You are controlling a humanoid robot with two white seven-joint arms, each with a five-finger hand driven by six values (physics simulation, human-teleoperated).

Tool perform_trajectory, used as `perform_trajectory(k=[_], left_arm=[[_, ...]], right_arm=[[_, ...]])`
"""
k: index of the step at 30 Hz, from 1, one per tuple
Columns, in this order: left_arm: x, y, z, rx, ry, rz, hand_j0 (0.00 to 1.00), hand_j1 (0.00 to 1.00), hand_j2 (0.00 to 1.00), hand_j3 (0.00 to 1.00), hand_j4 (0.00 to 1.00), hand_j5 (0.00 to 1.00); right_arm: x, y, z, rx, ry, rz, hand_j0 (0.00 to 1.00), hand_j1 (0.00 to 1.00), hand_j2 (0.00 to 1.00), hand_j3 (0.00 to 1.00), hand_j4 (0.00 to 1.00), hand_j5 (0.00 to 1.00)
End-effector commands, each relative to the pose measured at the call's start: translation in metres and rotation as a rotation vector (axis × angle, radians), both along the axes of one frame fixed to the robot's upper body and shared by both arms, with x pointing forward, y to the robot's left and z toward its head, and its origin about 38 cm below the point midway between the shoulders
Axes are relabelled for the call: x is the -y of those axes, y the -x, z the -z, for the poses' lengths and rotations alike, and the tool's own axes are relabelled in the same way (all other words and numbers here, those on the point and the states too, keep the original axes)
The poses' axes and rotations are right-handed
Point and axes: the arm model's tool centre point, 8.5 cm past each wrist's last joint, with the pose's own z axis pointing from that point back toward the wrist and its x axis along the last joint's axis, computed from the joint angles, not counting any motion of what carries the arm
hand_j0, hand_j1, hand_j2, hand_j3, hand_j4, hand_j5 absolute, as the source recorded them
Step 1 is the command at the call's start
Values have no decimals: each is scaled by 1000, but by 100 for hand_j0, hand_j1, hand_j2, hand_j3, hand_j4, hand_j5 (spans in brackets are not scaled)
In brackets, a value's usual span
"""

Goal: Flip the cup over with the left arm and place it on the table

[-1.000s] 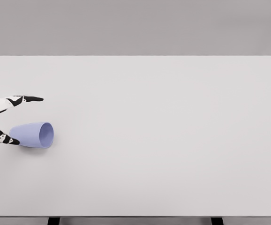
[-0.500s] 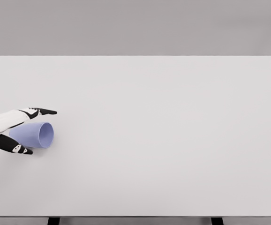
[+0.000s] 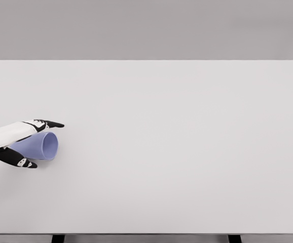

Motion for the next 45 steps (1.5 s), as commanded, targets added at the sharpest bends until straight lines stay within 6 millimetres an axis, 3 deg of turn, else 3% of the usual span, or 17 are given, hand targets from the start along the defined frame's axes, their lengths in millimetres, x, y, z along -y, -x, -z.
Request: perform_trajectory(k=[1,26,35,38,45], left_arm=[[2,-1,6,2,-14,-9,100,100,100,100,100,100],[6,-9,20,25,-44,-32,98,98,98,98,98,98],[4,-9,23,19,-52,-34,86,86,86,86,86,86],[4,-9,23,18,-53,-35,73,73,73,73,73,73],[4,-12,19,9,-13,-53,70,70,70,70,70,70]], right_arm=[[0,0,0,-1,0,0,100,100,100,100,100,100],[0,0,0,-1,0,0,100,100,100,100,100,100],[0,0,0,-1,0,0,100,100,100,100,100,100],[0,0,0,1,0,0,100,100,100,100,100,100],[0,0,0,-1,0,1,100,100,100,100,100,100]])
